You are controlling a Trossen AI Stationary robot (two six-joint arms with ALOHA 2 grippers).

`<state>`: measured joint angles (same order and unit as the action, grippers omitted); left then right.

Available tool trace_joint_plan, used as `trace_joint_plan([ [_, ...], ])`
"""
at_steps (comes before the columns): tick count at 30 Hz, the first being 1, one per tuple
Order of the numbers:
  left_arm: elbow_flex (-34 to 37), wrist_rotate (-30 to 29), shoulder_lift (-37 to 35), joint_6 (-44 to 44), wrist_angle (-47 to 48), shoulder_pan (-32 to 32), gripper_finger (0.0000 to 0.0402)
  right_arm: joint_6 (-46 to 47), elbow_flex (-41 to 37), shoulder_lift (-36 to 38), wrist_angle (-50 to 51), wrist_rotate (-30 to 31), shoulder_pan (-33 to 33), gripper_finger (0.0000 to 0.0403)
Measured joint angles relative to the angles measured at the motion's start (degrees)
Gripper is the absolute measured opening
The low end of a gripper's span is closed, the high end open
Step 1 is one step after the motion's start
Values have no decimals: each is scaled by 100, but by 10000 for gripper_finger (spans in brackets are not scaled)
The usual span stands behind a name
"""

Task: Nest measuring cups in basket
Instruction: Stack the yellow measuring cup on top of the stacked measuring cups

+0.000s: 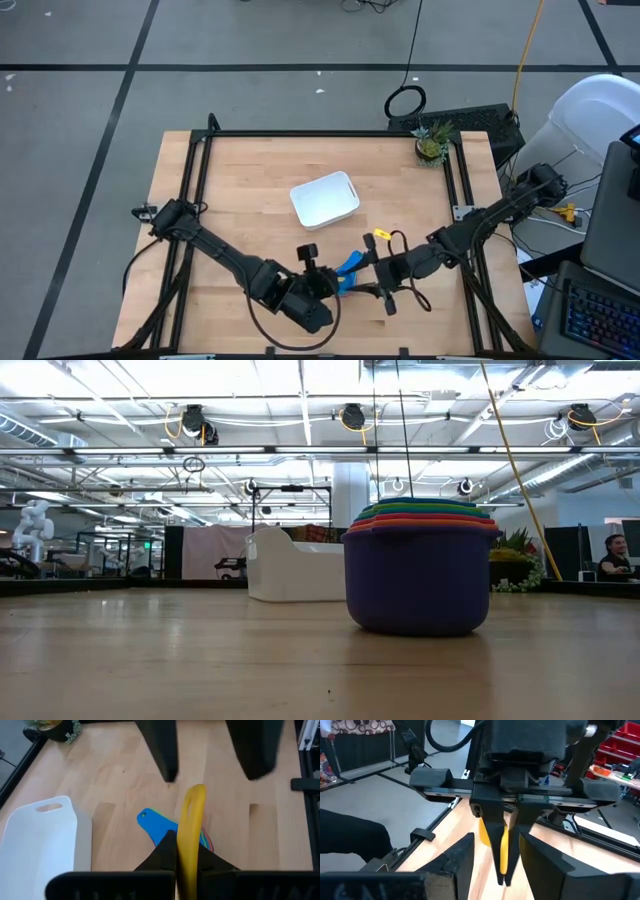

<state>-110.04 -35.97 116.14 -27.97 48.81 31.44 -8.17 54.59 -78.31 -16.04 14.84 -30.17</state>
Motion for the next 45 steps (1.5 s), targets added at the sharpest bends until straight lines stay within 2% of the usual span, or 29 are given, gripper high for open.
trace_joint_plan([
  [6, 0, 6, 1, 520, -653, 3, 3, 22, -2, -181, -37, 19, 98, 148],
  [10, 0, 39, 4, 585, -634, 2, 4, -10, -4, -241, -125, 14, 122, 139],
  [13, 0, 5, 4, 521, -494, -4, 3, -116, -7, -241, -139, 41, 125, 105],
  [17, 0, -17, 4, 490, -458, -9, 6, -373, -11, -244, -155, 41, 118, 23],
  [18, 0, -25, 4, 485, -462, -8, 6, -393, -11, -244, -146, 45, 118, 13],
  [25, 0, -20, 4, 485, -343, -9, 6, -466, -6, -261, -41, 80, 85, 2],
  [33, 0, 63, 4, 111, -157, -5, 43, -740, 4, -261, 329, 189, 85, 1],
  [38, 0, 530, 4, -9, 70, -46, 52, -888, 2, -261, 545, 187, 85, 0],
  [45, 0, 592, 4, 122, 580, 15, 53, -1043, -1, -263, 781, 323, 91, 0],
])
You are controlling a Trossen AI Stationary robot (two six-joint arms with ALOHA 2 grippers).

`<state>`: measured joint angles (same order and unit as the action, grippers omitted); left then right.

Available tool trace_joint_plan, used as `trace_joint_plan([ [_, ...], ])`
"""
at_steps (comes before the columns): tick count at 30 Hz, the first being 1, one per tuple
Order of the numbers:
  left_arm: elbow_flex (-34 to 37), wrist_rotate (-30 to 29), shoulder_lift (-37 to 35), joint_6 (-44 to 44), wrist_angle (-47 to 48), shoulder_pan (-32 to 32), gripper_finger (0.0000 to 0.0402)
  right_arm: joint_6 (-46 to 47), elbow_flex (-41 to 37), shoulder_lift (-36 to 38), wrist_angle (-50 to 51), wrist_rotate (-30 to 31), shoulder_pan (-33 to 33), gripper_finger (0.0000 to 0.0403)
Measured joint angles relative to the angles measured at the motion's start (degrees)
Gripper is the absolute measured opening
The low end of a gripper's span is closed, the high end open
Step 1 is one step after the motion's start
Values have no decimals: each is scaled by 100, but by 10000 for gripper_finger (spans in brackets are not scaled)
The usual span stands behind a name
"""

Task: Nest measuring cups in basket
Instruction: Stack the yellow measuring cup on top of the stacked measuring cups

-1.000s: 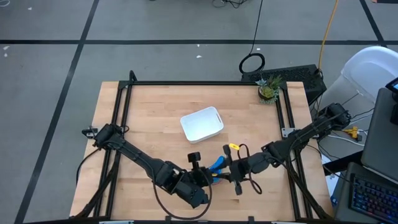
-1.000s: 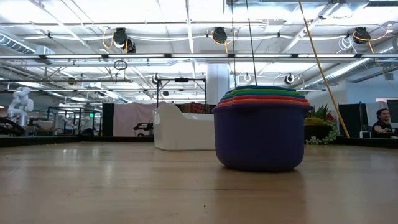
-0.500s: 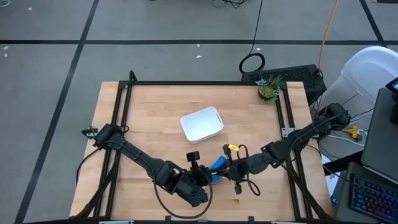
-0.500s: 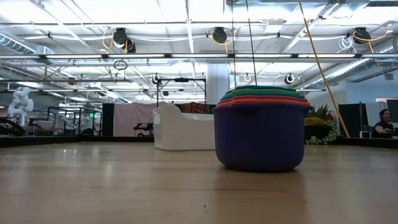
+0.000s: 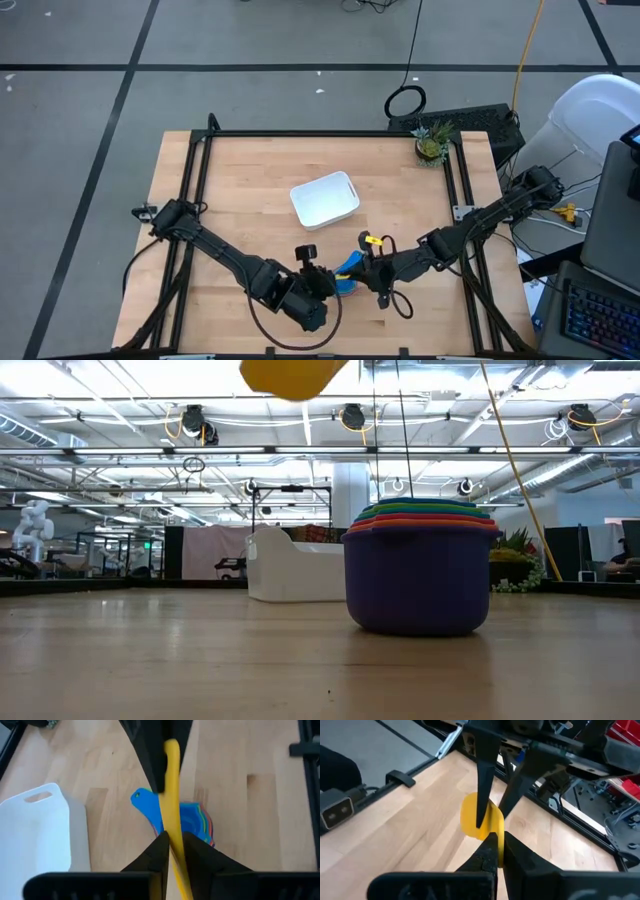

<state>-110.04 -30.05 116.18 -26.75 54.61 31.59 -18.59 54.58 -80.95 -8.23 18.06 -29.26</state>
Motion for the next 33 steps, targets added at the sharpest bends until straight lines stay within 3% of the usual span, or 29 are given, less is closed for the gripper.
trace_joint_plan([
  [18, 0, 9, -2, 315, 94, -20, 53, 67, -17, 1, 937, 441, 4, 0],
  [33, 0, 114, -7, -39, 890, -92, 53, -56, -10, 487, 593, 415, -413, 0],
])
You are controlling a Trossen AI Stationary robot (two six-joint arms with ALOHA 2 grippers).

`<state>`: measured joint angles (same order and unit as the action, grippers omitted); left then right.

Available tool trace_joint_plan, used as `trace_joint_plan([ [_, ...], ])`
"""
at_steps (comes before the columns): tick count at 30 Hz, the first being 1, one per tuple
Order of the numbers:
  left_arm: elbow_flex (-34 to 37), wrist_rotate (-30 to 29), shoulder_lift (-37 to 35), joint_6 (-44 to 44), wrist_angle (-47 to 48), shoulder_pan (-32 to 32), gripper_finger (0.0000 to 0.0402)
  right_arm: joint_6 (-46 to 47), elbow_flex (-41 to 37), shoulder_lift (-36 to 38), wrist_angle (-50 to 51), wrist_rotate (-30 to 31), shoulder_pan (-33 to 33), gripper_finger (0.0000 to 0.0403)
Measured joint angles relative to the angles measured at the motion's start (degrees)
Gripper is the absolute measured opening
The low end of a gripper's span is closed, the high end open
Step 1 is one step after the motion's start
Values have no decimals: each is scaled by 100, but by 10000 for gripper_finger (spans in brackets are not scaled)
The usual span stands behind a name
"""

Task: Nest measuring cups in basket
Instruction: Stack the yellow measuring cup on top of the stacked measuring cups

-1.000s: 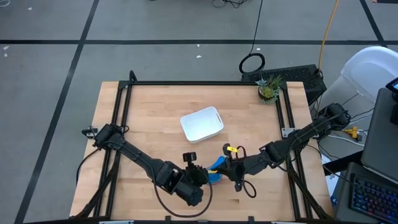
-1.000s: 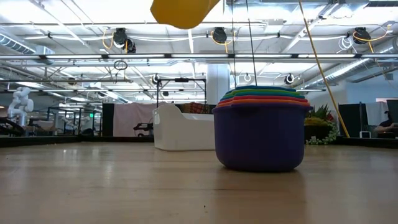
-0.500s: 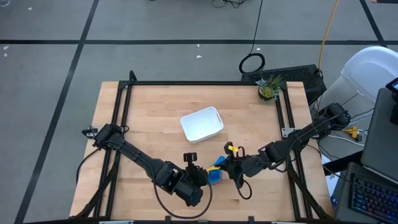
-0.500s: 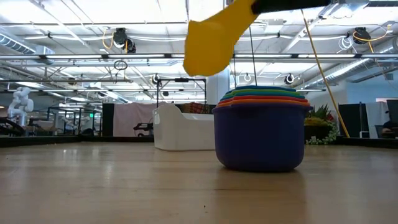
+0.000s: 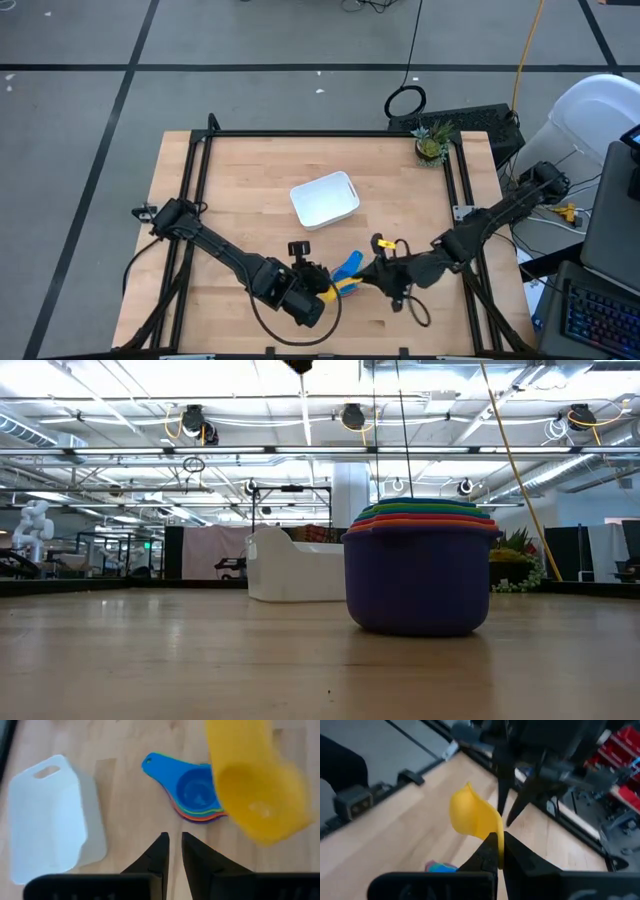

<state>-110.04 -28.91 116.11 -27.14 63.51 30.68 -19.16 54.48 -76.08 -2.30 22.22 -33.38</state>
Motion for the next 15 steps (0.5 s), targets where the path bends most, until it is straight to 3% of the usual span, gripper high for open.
trace_joint_plan([
  [10, 223, 402, -4, 564, -1220, 148, 53, -158, 2, 451, 48, 17, -234, 0],
  [15, 225, 515, -4, 357, -1296, 151, 53, -137, 3, 449, 359, 18, -237, 0],
])
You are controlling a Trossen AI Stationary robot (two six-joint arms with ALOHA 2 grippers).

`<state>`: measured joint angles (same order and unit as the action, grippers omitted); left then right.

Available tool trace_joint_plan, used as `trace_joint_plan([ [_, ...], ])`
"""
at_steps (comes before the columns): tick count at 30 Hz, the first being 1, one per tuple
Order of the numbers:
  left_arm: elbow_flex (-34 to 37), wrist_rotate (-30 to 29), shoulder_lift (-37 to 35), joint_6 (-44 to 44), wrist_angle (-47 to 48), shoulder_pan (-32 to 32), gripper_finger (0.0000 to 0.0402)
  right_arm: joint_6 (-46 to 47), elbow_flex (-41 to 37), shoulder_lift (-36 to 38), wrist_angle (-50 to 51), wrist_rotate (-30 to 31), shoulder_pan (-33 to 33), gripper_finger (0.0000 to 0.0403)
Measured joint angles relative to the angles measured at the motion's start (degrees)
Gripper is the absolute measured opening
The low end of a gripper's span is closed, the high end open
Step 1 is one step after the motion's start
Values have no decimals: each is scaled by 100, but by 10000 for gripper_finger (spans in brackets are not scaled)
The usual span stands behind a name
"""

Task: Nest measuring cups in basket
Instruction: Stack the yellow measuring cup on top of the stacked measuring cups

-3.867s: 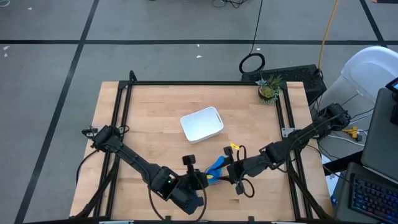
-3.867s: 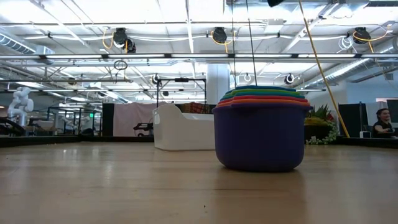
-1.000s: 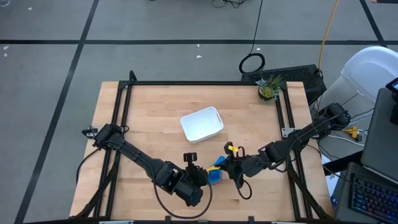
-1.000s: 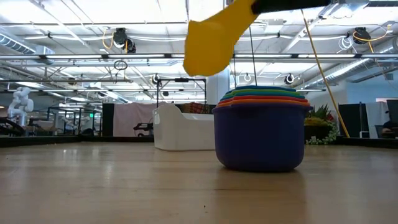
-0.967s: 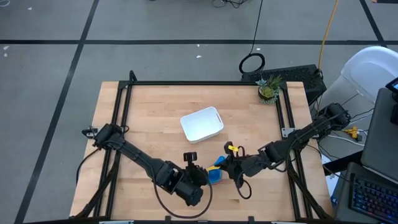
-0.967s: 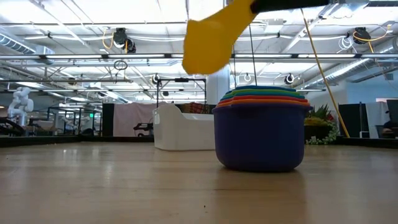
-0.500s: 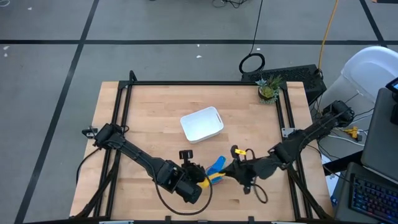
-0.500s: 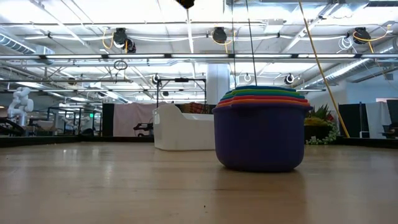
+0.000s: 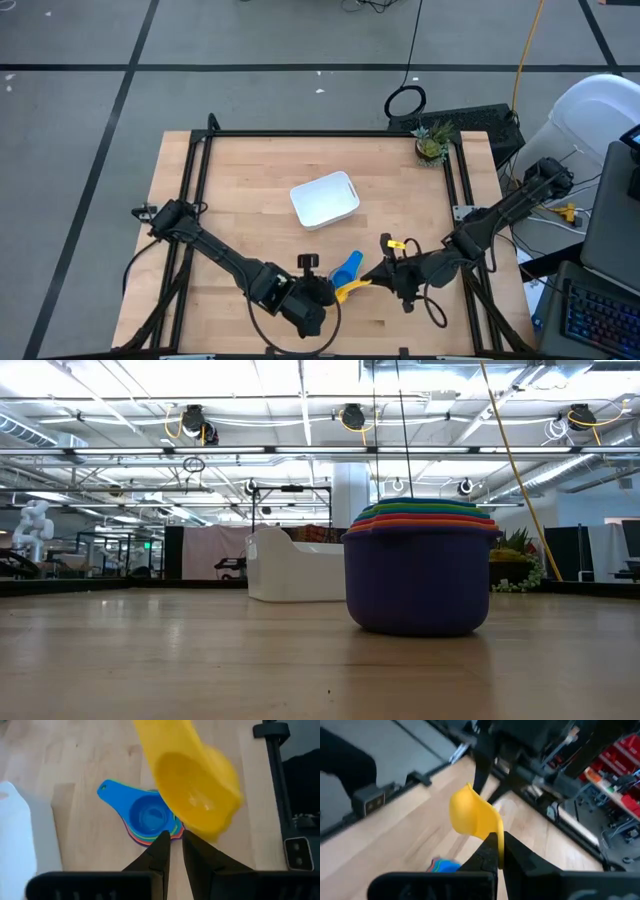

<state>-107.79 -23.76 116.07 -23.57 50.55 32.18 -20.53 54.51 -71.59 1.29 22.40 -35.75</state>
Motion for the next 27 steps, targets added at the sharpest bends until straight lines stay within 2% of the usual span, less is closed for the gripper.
trace_joint_plan([
  [4, 33, 278, 0, -455, -127, -17, 53, 81, -1, 48, 419, 14, 0, 0],
  [8, 364, 827, 31, -1012, -913, -106, 54, 225, 3, 186, 807, 10, -46, 0],
  [11, 539, 858, 40, -1031, -1713, -121, 61, 287, 4, 249, 877, 10, -173, 0],
  [13, 621, 856, 26, -1043, -2102, -158, 75, 288, 6, 272, 913, 11, -290, 0],
  [20, 634, 865, 28, -1141, -2201, -346, 151, 382, 8, 276, 1410, 450, -459, 0],
  [27, 631, 790, 24, -1022, -2648, -408, 203, 296, 6, 264, 1306, 446, -461, 0],
])
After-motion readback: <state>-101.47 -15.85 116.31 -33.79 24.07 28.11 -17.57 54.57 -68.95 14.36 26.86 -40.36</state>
